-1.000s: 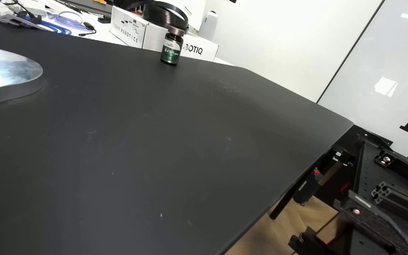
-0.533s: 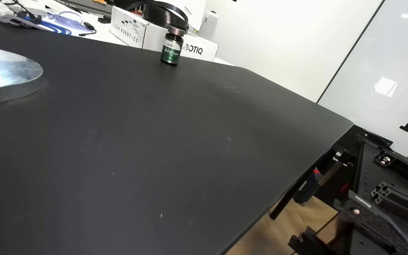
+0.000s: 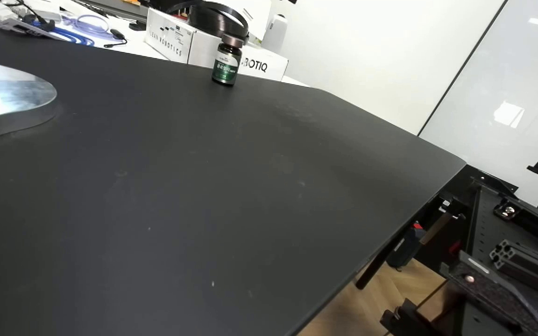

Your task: Move the bottle forward

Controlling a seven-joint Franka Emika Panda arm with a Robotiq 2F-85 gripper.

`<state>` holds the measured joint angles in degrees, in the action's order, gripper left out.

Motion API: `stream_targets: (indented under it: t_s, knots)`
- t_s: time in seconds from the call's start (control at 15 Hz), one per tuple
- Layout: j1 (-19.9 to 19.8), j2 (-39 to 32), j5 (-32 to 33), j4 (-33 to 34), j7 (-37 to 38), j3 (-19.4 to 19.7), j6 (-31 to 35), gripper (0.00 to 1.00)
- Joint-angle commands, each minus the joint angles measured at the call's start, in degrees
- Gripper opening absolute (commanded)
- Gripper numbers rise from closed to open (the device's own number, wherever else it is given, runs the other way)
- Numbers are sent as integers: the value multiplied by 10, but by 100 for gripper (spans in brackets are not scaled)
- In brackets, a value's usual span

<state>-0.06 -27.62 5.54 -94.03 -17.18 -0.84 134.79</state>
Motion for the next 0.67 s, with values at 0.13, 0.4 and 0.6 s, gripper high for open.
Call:
stream_targets:
  t_s: [0.13,0.4,0.6]
  knots:
    - [2,-125,0,161,-2,-13,-51,100]
    - [9,-189,1,237,0,-19,-81,100]
    - [13,-227,-1,288,-5,-23,-103,100]
